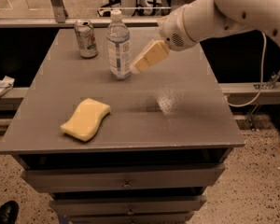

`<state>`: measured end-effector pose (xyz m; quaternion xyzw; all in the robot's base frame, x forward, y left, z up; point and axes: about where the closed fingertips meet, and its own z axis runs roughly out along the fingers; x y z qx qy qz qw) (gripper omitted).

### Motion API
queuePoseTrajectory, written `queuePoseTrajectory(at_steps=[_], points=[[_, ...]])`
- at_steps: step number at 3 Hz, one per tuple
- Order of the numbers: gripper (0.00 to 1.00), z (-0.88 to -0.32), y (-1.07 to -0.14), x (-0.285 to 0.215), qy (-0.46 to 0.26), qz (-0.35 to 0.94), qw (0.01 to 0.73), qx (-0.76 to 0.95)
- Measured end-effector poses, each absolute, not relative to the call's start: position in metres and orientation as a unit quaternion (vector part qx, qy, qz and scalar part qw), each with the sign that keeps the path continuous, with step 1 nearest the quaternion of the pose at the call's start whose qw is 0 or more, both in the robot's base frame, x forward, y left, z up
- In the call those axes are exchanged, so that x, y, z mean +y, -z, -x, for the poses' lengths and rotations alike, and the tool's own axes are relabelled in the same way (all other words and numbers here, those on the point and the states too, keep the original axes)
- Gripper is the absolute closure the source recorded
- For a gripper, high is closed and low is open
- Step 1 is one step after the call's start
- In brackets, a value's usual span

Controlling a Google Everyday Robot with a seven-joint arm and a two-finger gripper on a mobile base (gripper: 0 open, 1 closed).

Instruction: Knock blue plastic bottle over

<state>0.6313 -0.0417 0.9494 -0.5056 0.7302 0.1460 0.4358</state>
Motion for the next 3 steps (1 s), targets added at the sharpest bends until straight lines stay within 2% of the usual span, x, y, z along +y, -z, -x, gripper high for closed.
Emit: queuePoseTrajectory(at_steps=[1, 3], points=[[0.0, -0.656, -0.948, -0.016, -0.169, 0.494, 0.461, 0.718], [0.03, -0.675, -0.943, 0.045, -0.261, 0.488, 0.453, 0.699]])
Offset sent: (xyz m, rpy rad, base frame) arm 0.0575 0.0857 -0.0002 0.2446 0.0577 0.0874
